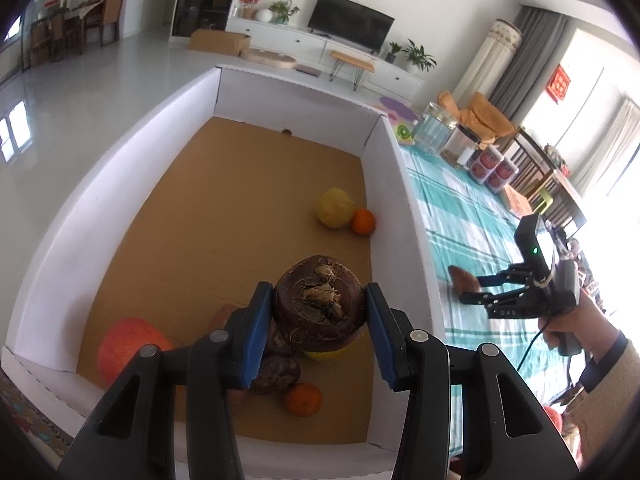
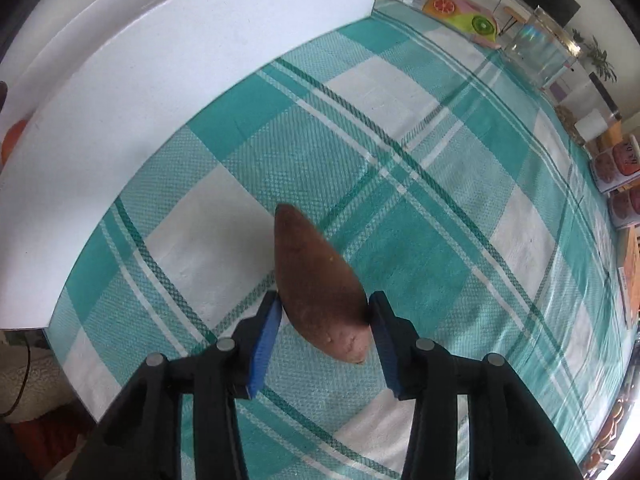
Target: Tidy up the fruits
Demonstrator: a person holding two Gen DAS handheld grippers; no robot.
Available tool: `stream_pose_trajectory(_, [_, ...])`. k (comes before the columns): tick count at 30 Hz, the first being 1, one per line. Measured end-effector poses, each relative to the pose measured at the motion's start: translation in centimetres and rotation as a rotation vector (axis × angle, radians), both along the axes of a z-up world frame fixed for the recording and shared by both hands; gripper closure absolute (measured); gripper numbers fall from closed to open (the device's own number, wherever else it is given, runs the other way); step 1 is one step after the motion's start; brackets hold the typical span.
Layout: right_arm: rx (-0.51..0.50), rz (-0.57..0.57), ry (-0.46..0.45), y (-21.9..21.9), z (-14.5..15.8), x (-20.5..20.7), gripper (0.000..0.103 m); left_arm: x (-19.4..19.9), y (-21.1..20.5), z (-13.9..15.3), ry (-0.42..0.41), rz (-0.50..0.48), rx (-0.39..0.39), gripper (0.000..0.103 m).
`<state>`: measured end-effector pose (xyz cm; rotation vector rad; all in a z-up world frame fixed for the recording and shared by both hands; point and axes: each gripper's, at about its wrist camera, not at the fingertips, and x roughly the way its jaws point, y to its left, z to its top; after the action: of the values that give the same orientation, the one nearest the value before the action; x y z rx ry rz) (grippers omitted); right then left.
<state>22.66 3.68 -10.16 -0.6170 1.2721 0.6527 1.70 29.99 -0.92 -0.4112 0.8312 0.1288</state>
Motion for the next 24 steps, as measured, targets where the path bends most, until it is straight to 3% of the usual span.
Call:
stream_pose_trajectory(3, [0.12, -0.135, 0.086, -2.1, 0.2, 0.6, 0.06, 0.2, 0.5, -0.7, 0.042, -0.001, 0.029, 0.055])
stream_pose_trajectory(7, [0.445, -0.319, 0.225, -4.9, 2.1, 0.8, 0.061, 1.6, 1.4, -1.4, 0.08, 0.009, 0.092, 0.055])
stream_pose_trajectory(10, [0.674, -0.323, 0.3, -3.3, 5.9, -0.4, 0.06, 3.8, 1.7, -2.1, 0.122, 0.007, 0.131, 0.055])
stream_pose_trajectory(12, [0.748, -0.269, 0.317, -0.1, 8.7, -1.8, 0.06, 5.1, 1.7, -2.6, 0.149, 0.008, 0.142, 0.055])
stream_pose_trajectory(17, [0.682, -0.187, 0.258, 8.5, 11.5, -4.8, 0.06, 6.1, 2.4, -3.4, 0.197, 0.057, 0.131, 0.053])
stream_pose_trajectory(18, [0.653, -0.18, 0.237, 9.8, 11.4, -5.1, 0.059, 5.8, 2.5, -3.2, 0.188, 0.067, 0.138, 0.046])
stream_pose_trajectory(20, [0.633, -0.18, 0.223, 11.3, 11.1, -5.4, 0.059, 5.0, 2.5, -2.7, 0.168, 0.089, 0.172, 0.035])
stream_pose_trajectory(23, [0.613, -0.177, 0.183, 11.6, 11.3, -6.2, 0.056, 3.3, 2.3, -1.7, 0.126, 0.108, 0.202, 0.033])
stream_pose_trajectory(24, [0.609, -0.173, 0.156, 11.4, 11.7, -6.6, 0.05, 2.5, 2.0, -1.0, 0.097, 0.115, 0.223, 0.032])
